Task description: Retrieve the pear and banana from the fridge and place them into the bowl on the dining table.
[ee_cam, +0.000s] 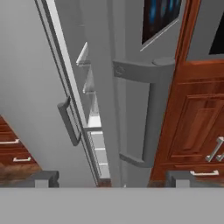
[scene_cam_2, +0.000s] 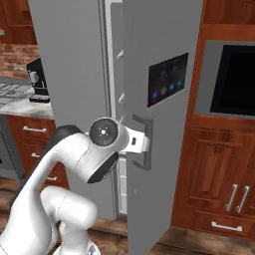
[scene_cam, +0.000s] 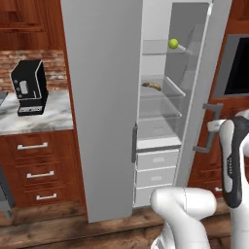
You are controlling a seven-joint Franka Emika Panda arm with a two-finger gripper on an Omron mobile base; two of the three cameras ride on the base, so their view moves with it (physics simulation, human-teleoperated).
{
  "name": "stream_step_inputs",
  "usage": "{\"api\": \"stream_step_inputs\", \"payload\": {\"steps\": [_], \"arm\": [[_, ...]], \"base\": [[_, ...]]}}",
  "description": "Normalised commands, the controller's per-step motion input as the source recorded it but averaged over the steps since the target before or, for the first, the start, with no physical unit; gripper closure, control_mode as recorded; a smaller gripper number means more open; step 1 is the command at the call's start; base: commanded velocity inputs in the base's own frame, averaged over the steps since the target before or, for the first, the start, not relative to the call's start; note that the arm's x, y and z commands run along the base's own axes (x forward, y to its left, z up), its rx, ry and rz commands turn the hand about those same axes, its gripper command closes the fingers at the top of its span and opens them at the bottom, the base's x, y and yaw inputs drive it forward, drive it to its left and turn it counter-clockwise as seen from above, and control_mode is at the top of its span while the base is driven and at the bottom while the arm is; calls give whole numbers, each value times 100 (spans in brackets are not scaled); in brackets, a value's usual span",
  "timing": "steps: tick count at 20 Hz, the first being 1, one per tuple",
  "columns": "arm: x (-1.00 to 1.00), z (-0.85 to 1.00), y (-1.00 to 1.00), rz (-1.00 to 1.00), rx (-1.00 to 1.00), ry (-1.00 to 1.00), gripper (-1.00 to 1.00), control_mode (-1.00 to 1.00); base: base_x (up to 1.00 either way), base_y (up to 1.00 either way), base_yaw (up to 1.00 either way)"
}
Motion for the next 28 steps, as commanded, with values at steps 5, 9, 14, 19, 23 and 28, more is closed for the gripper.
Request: {"api": "stream_step_inputs", "payload": {"steps": [5,9,14,19,23,28], "arm": [[-20,57,58,12,-13,8,-100,-100],[7,43,88,17,-23,17,-100,-100],[29,3,80,11,-32,4,-100,-100],[22,0,24,2,-33,0,-100,-100],[18,0,0,0,-34,0,-100,-100],[35,5,0,0,-33,0,-100,-100]], "base": [[0,0,0],[0,0,0],[0,0,0],[0,0,0],[0,0,0],[0,0,0]]}}
